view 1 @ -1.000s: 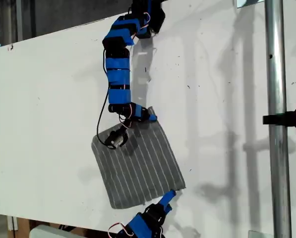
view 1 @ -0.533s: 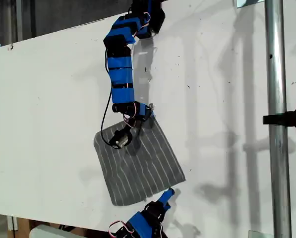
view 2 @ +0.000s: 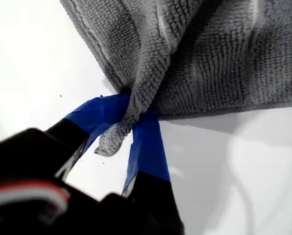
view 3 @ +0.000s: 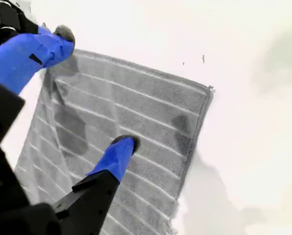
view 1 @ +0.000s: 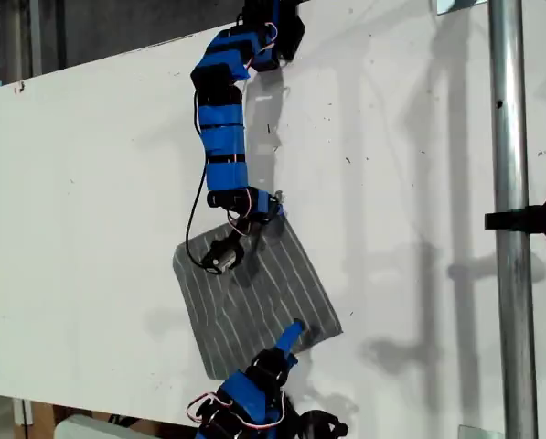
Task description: Grasp corners of a towel and fold twice.
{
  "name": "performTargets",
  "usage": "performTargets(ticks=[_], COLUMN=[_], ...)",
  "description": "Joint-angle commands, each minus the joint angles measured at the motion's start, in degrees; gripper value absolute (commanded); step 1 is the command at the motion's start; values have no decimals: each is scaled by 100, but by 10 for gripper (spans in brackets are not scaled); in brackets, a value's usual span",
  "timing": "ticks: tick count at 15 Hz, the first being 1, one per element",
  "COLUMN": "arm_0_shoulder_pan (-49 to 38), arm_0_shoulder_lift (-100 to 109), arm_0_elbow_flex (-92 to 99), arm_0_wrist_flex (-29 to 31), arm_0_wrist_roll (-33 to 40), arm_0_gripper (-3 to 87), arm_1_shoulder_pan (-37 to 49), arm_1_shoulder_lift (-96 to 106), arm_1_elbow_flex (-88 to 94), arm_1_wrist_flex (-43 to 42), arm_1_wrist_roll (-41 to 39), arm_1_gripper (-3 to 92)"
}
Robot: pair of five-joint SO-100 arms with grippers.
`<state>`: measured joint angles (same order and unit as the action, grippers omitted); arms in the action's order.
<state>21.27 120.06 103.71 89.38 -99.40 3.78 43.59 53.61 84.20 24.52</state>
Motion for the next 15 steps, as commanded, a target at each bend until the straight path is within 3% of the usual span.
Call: performTargets(ticks=[1, 2, 11, 15], arm_0_shoulder_pan=[-123, -132, -97, 9], arm_0_shoulder_lift=[132, 167, -844, -1995], arm_0_elbow_flex=[844, 1301, 2487, 2109], arm_0_wrist_flex=[-914, -1327, -3076, -3498], arm_0_wrist_roll=[0, -26, -448, -580], arm_0_gripper=[341, 319, 291, 290], arm_1_shoulder_pan=[53, 70, 229, 264], arm_1_shoulder_lift=[193, 229, 422, 422], arm_1_elbow_flex=[70, 62, -185, -202], arm_1_wrist_flex=[9, 9, 9, -26], arm_1_wrist_roll=[70, 79, 88, 88], arm_1_gripper=[-2, -2, -3, -3])
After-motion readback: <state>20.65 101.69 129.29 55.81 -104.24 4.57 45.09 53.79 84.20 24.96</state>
